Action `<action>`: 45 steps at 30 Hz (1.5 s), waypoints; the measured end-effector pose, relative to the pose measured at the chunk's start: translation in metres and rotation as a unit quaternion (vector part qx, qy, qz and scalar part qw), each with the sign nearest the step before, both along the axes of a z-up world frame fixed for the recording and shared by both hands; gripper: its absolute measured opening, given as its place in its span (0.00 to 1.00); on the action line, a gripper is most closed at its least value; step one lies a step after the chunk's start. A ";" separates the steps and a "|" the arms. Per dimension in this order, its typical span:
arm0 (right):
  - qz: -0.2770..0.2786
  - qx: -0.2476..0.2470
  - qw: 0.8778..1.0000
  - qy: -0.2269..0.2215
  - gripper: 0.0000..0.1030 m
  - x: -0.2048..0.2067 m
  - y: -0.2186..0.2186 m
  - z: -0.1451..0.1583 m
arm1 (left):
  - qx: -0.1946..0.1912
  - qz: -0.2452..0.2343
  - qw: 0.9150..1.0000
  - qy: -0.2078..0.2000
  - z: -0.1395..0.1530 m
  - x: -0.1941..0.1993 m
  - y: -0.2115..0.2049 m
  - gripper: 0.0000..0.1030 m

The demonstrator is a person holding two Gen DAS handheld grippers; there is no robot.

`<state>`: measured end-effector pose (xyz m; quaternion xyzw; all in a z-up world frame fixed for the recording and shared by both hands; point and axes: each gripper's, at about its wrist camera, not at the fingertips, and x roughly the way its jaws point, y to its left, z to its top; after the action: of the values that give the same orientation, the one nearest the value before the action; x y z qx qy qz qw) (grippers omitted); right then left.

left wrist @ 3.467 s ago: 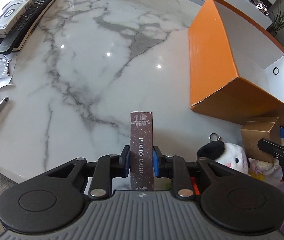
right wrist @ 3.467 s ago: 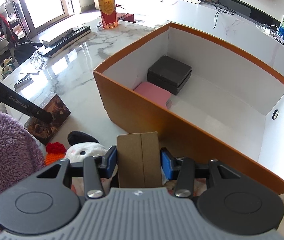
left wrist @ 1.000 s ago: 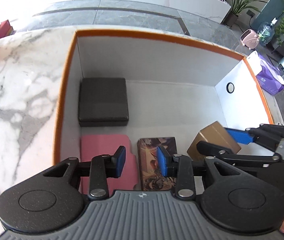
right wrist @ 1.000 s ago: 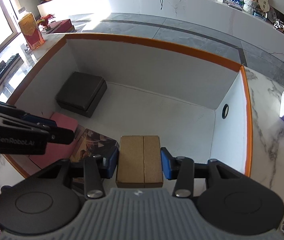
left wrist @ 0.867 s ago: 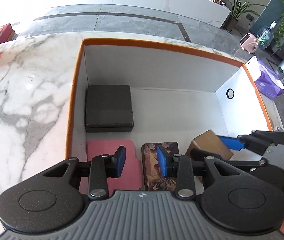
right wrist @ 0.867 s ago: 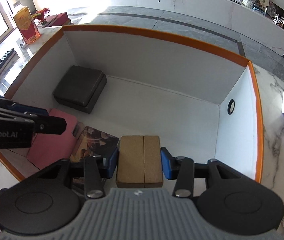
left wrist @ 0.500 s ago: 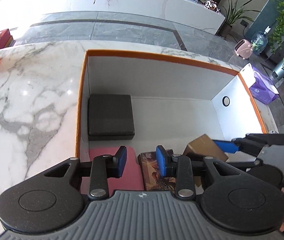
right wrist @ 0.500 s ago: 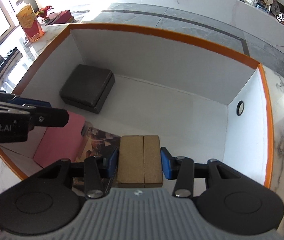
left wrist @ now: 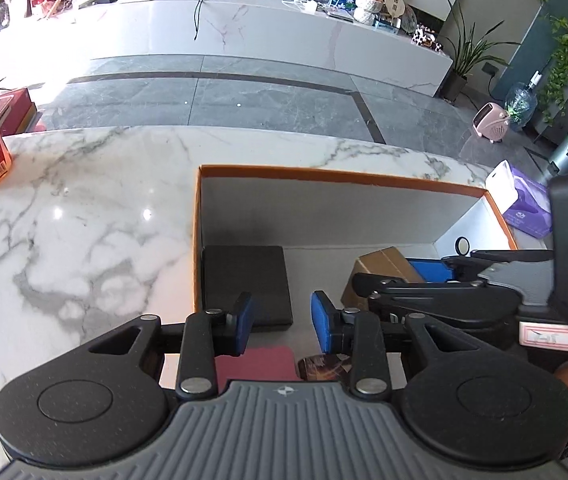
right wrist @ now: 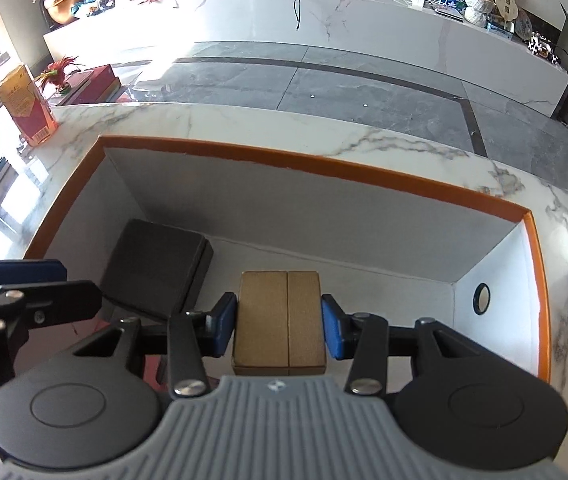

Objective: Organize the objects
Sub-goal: 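Lower the brown cardboard box into the orange box with the right tool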

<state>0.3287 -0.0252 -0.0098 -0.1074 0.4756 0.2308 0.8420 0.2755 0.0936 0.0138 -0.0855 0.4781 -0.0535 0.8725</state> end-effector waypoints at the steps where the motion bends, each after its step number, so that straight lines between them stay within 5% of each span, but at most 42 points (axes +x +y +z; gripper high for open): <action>1: -0.003 0.001 1.000 0.002 0.46 0.002 0.003 -0.002 | -0.003 0.001 1.000 -0.004 0.001 0.000 0.001 0.36; 9: -0.025 0.052 0.996 0.061 0.46 0.021 0.011 -0.017 | -0.007 0.008 1.000 -0.004 -0.004 0.003 0.011 0.36; 30: -0.050 0.038 0.995 0.072 0.46 0.031 -0.025 -0.018 | -0.011 0.001 1.000 0.006 -0.016 0.002 0.005 0.36; 45: -0.080 0.108 0.982 0.133 0.46 0.038 -0.040 -0.017 | -0.017 -0.009 1.000 0.006 -0.016 0.000 -0.001 0.36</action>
<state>0.3664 -0.0653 -0.0266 0.0537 0.5626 0.2246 0.7938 0.2753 0.0929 -0.0027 -0.0964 0.4827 -0.0690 0.8677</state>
